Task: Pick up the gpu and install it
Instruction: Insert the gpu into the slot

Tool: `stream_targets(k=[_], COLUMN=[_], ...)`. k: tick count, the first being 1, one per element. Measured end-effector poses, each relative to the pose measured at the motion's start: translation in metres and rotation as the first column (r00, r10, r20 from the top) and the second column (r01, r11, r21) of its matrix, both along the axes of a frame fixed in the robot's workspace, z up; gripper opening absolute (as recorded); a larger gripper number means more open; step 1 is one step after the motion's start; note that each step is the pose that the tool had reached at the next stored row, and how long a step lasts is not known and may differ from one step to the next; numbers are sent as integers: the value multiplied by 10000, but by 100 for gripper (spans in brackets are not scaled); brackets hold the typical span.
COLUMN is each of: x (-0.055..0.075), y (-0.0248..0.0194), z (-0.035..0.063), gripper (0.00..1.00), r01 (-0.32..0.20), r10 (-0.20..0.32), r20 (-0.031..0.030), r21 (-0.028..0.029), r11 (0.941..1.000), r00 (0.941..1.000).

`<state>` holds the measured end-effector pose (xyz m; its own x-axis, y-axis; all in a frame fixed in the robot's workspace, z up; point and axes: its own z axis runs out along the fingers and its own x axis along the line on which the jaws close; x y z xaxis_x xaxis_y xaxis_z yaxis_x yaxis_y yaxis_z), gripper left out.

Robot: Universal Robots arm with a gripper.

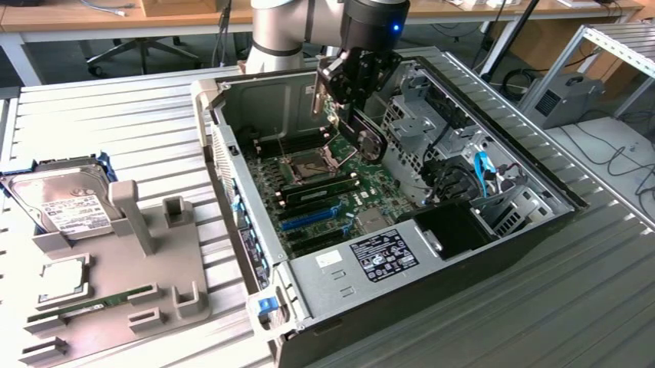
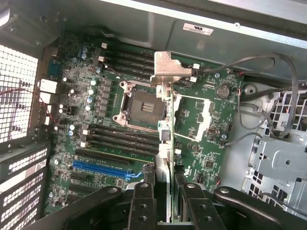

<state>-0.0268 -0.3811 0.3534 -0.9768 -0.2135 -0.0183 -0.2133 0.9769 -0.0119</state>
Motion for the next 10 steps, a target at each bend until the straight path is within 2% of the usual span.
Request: stream_targets(k=[10], x=[0], y=[0], z=[0], gripper=[26], r01=[-151], r10=[151], r20=[0], r21=[0], r11=[9999], r00=[9999])
